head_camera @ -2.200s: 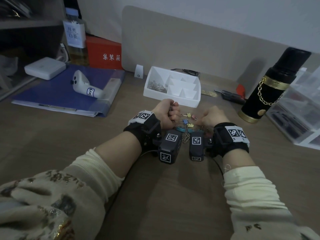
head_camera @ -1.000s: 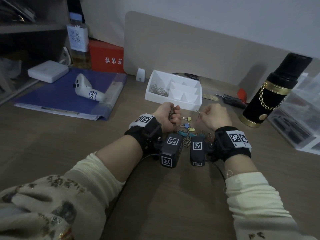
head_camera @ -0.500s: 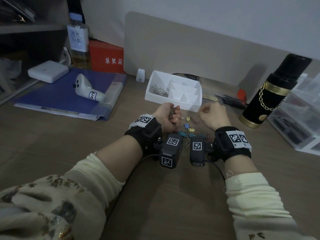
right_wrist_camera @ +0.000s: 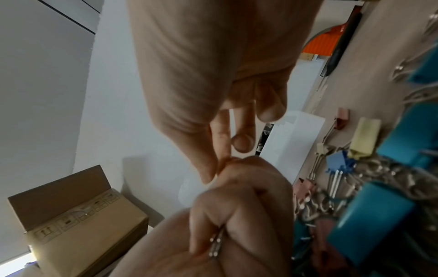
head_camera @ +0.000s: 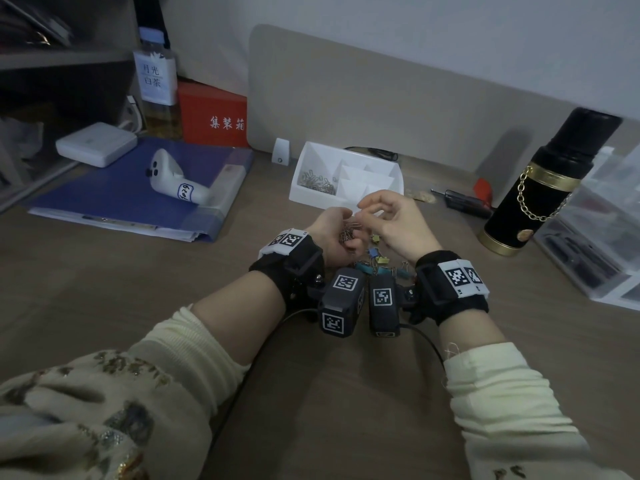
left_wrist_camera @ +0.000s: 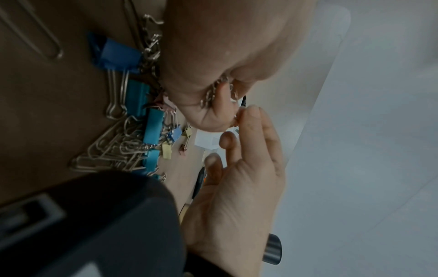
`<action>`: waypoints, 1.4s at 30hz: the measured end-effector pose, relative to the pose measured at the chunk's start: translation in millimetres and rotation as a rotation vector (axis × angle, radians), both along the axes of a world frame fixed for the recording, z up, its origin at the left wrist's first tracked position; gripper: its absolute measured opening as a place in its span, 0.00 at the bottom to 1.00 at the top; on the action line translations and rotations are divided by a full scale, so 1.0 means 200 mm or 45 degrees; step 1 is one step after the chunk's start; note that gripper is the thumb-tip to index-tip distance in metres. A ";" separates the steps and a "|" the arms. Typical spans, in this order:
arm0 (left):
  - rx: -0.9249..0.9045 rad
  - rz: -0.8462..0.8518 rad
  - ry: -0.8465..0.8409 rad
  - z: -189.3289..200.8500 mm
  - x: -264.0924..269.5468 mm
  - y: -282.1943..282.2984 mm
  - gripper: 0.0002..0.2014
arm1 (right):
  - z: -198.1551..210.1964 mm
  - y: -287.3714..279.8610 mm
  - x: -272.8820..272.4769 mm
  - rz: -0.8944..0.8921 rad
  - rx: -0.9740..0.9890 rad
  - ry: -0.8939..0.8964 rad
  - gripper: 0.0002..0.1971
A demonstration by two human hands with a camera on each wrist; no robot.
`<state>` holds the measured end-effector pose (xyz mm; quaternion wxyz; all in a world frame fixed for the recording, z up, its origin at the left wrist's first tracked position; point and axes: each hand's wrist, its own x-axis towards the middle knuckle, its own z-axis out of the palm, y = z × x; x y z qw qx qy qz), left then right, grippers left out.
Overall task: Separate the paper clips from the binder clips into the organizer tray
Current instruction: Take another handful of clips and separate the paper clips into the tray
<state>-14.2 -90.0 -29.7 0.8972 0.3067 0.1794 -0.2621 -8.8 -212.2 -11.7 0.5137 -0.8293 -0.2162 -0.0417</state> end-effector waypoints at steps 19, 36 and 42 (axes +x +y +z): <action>0.069 0.140 -0.059 -0.01 -0.01 0.08 0.19 | 0.06 -0.21 0.05 -0.298 -1.080 0.443 0.13; 0.095 0.136 -0.078 0.00 -0.05 0.07 0.19 | 0.00 -0.16 0.02 -0.156 -0.992 0.437 0.04; 0.106 0.145 -0.043 0.00 -0.06 0.07 0.18 | 0.03 -0.15 0.02 -0.274 -0.894 0.200 0.07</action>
